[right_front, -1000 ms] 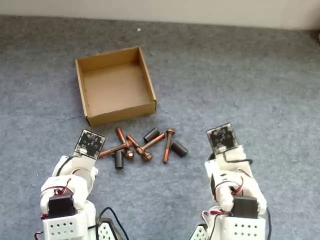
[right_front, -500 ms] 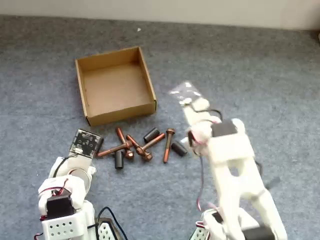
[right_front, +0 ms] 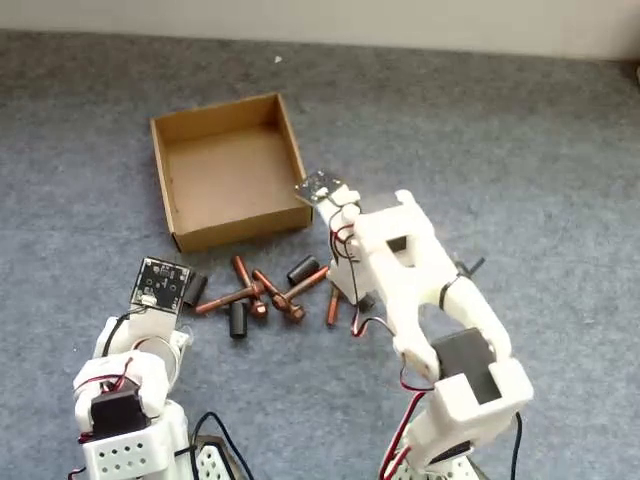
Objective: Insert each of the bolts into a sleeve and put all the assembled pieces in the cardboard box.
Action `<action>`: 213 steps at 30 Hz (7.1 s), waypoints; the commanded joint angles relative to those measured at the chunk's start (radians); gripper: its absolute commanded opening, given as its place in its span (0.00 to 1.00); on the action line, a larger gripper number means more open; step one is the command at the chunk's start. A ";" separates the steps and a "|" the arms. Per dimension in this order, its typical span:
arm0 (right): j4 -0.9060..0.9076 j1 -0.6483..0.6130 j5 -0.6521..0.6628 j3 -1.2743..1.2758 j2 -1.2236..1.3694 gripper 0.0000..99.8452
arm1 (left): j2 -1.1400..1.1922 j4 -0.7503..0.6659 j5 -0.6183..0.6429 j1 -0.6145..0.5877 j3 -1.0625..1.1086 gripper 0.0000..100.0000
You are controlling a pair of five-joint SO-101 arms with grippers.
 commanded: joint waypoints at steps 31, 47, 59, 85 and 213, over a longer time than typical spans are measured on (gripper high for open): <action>-0.033 0.093 -0.126 0.186 -0.449 0.01 | 0.004 0.002 0.015 -0.002 -0.134 0.22; -0.335 0.297 -0.310 0.587 -0.691 0.01 | 0.665 0.114 -0.040 0.286 -0.710 0.22; -0.407 0.308 -0.324 0.651 -0.691 0.01 | 1.247 -0.190 -0.166 0.403 -0.771 0.22; -0.401 0.306 -0.324 0.659 -0.700 0.01 | 1.653 -0.578 -0.166 0.519 -0.773 0.07; -0.829 -0.260 -0.459 0.774 -1.250 0.00 | 0.117 -0.064 0.299 0.004 -0.321 0.26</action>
